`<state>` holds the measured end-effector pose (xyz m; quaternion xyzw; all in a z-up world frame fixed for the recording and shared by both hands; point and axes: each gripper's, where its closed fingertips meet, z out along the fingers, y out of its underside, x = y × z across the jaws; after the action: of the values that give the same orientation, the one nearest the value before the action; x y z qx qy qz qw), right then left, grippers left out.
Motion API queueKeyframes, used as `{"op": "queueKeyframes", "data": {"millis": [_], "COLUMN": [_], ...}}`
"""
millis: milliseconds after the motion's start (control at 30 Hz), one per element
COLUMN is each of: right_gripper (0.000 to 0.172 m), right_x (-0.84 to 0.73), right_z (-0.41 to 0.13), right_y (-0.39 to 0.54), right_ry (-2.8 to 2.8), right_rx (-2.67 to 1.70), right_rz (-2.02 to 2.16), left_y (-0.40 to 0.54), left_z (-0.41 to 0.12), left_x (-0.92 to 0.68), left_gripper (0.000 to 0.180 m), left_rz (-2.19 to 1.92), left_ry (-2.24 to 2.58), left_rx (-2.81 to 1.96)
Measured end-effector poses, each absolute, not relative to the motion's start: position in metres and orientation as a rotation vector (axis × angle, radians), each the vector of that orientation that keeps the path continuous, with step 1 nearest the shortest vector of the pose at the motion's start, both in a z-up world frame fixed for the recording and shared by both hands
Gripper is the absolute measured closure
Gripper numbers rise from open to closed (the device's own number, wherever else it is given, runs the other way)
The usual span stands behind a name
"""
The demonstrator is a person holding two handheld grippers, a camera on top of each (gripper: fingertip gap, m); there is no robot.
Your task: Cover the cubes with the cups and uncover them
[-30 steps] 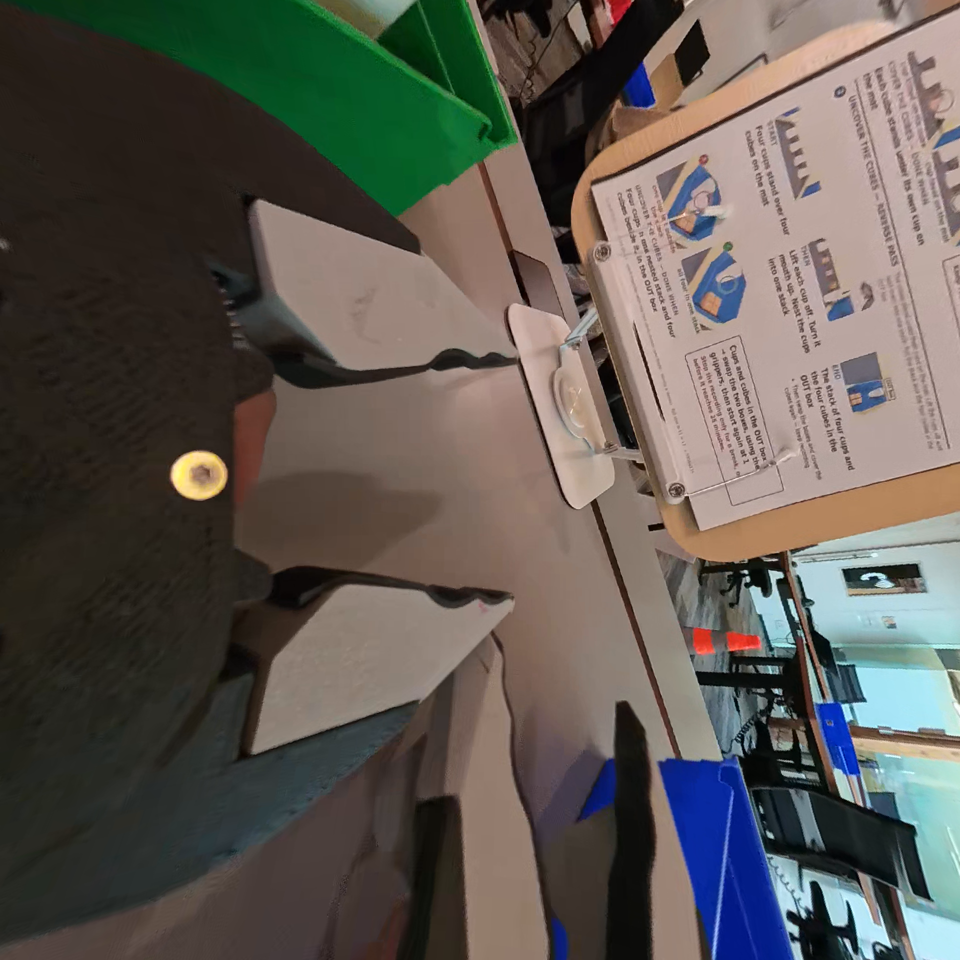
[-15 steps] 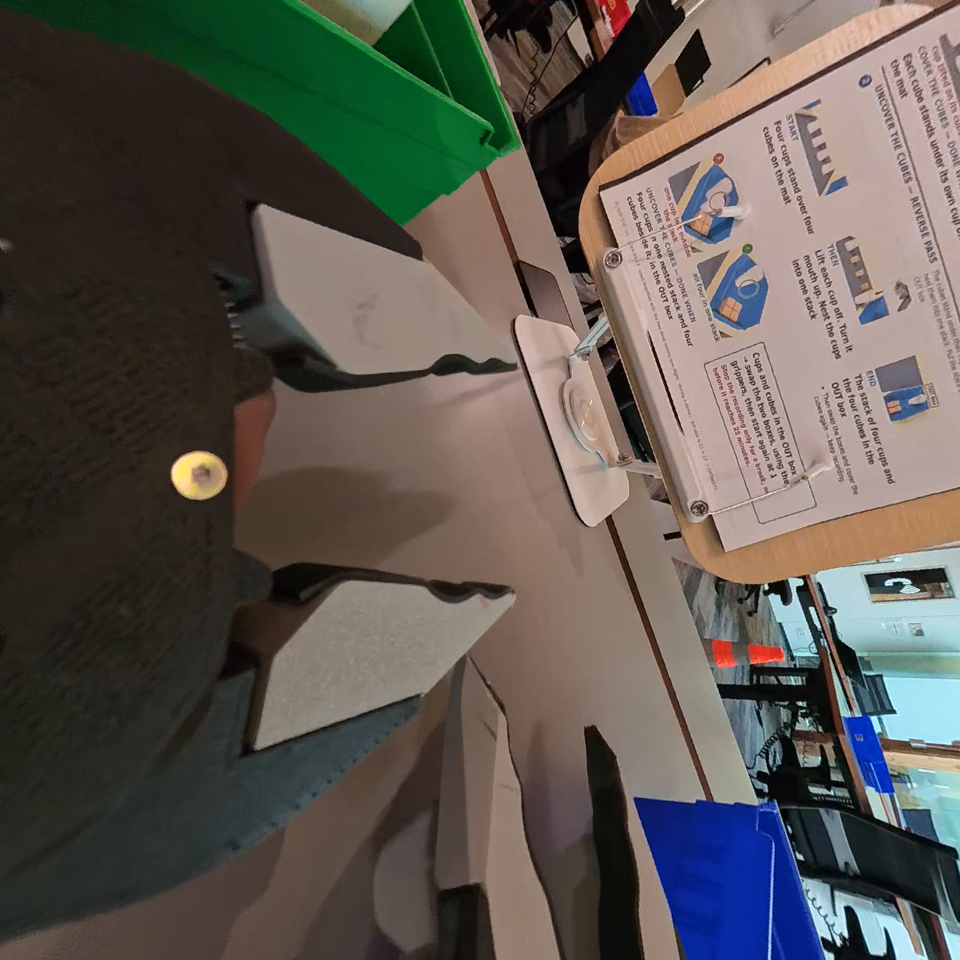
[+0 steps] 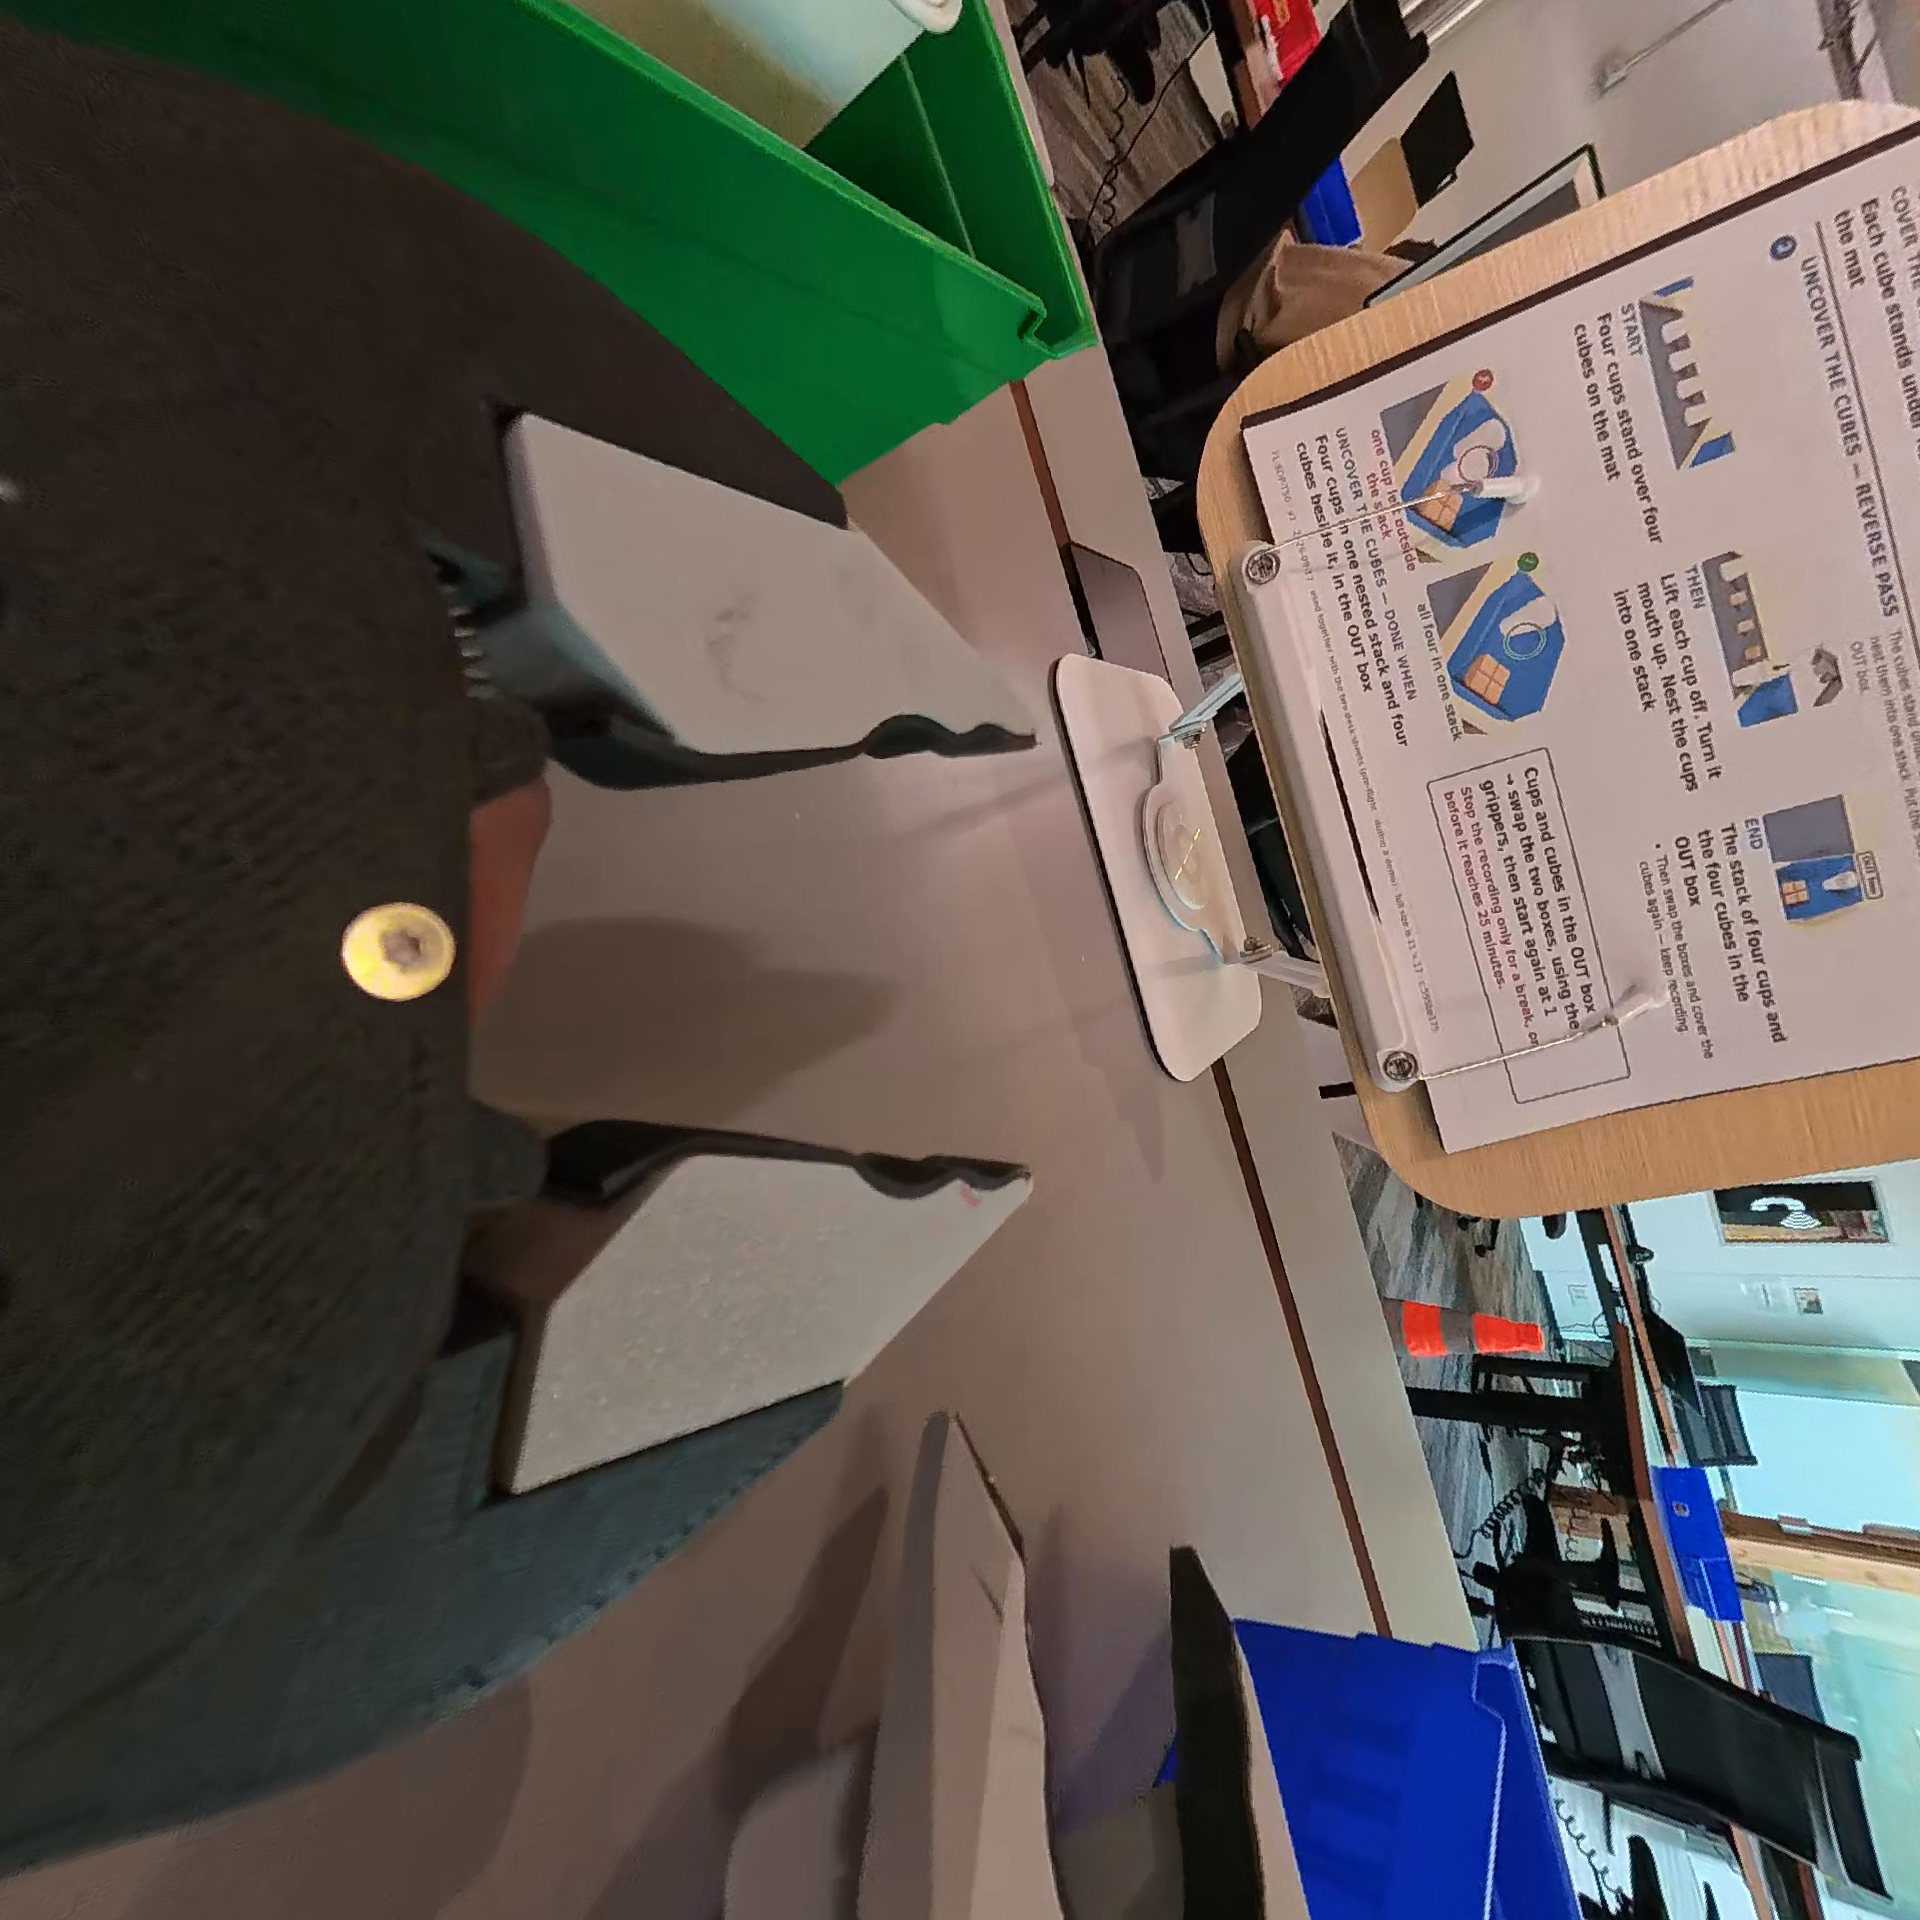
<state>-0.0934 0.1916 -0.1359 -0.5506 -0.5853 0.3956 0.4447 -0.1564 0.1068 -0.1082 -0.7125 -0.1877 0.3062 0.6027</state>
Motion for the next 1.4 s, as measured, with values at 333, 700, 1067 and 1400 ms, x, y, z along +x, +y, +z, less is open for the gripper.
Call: {"op": "queueKeyframes", "data": {"millis": [333,700,1067,1400], "right_gripper": [0.092,0.094,0.098,0.101], "right_x": [-0.096,-0.093,-0.092,-0.090], "right_z": [-0.136,-0.134,-0.133,-0.130], "right_y": [0.192,0.197,0.199,0.196], "right_ry": [-1.451,-1.421,-1.407,-1.405], "right_rx": [-1.359,-1.380,-1.389,-1.373], "right_rz": [0.975,0.996,1.022,1.032], "left_y": [0.115,0.104,0.106,0.103], "left_z": [-0.111,-0.105,-0.105,-0.104], "left_x": [-0.152,-0.160,-0.157,-0.161], "left_gripper": [0.107,0.104,0.107,0.111], "left_rz": [0.774,0.730,0.757,0.747], "left_ry": [-0.372,-0.470,-0.436,-0.462], "left_rx": [-1.688,-1.624,-1.628,-1.614]}}
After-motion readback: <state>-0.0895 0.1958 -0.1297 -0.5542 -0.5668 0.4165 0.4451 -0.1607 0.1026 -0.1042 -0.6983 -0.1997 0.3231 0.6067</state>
